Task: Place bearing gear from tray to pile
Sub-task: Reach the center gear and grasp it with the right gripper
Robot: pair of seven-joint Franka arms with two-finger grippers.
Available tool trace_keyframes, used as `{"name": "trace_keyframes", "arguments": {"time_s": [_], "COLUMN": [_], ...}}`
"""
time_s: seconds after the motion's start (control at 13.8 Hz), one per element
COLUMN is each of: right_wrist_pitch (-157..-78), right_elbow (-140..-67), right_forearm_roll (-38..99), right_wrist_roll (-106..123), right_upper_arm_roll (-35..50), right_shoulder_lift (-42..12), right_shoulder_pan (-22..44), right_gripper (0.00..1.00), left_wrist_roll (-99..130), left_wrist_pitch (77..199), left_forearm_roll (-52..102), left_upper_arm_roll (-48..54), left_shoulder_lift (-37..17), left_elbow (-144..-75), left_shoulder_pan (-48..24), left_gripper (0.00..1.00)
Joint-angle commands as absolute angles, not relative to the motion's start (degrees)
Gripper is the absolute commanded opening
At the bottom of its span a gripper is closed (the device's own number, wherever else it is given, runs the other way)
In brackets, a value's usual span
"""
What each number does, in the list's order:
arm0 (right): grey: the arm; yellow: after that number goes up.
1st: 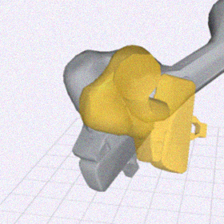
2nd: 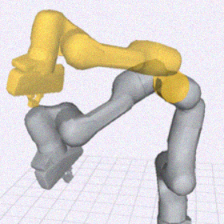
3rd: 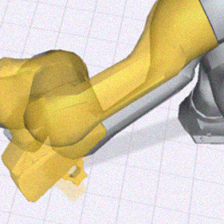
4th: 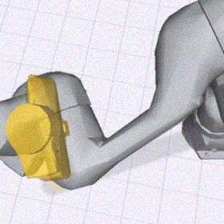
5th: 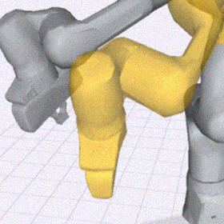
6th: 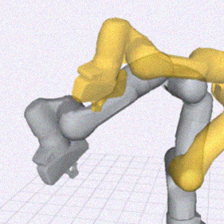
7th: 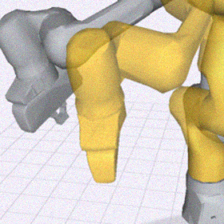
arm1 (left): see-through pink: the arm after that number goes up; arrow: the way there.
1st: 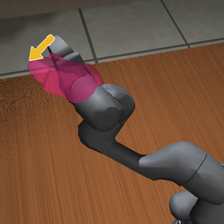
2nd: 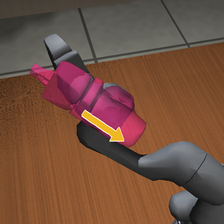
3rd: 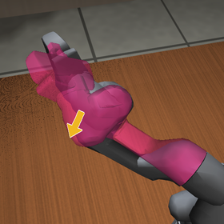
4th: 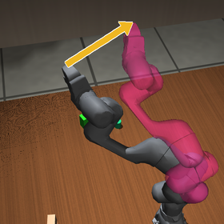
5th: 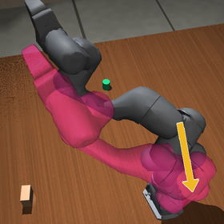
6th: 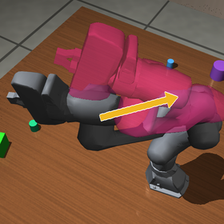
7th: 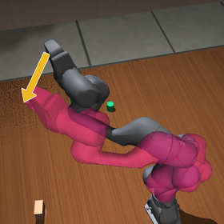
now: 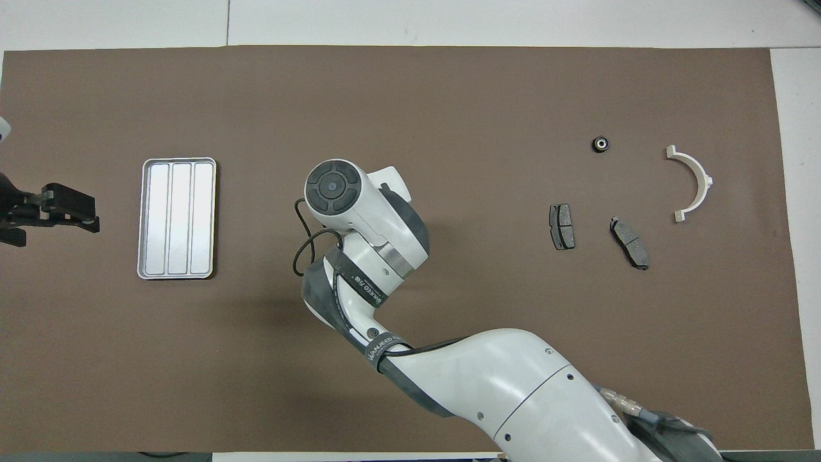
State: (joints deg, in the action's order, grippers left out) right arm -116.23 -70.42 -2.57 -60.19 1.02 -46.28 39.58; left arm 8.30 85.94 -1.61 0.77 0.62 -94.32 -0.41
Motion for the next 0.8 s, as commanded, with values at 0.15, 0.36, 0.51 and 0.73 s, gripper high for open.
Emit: {"name": "trace_keyframes", "arguments": {"time_s": [0.15, 0.36, 0.51, 0.73], "right_wrist_pitch": [-115.67, -115.66, -116.01, -116.54], "right_elbow": [-66.62, -65.57, -65.57, -65.74], "right_forearm_roll": [-2.02, -2.02, -1.93, -1.67], "right_wrist_roll": [-60.91, -61.00, -61.00, -61.17], "right_upper_arm_roll": [0.62, 0.61, 0.62, 0.62], "right_shoulder_lift": [-49.13, -49.57, -49.57, -49.66], "right_shoulder_pan": [39.55, 39.55, 39.46, 39.20], "right_gripper": [0.90, 0.78, 0.62, 0.24], "left_wrist_roll": [7.47, 7.47, 7.91, 7.65], "left_wrist_pitch": [83.58, 83.49, 83.50, 83.67], "left_forearm_roll": [-1.76, -1.58, -1.58, -1.15], "left_upper_arm_roll": [1.85, 1.85, 1.85, 2.02], "left_shoulder_lift": [2.89, 3.51, 3.60, 3.78], "left_elbow": [-92.64, -93.51, -93.52, -92.90], "left_shoulder_pan": [0.62, 0.62, -0.26, -0.44], "left_gripper": [1.00, 1.00, 1.00, 1.00]}}
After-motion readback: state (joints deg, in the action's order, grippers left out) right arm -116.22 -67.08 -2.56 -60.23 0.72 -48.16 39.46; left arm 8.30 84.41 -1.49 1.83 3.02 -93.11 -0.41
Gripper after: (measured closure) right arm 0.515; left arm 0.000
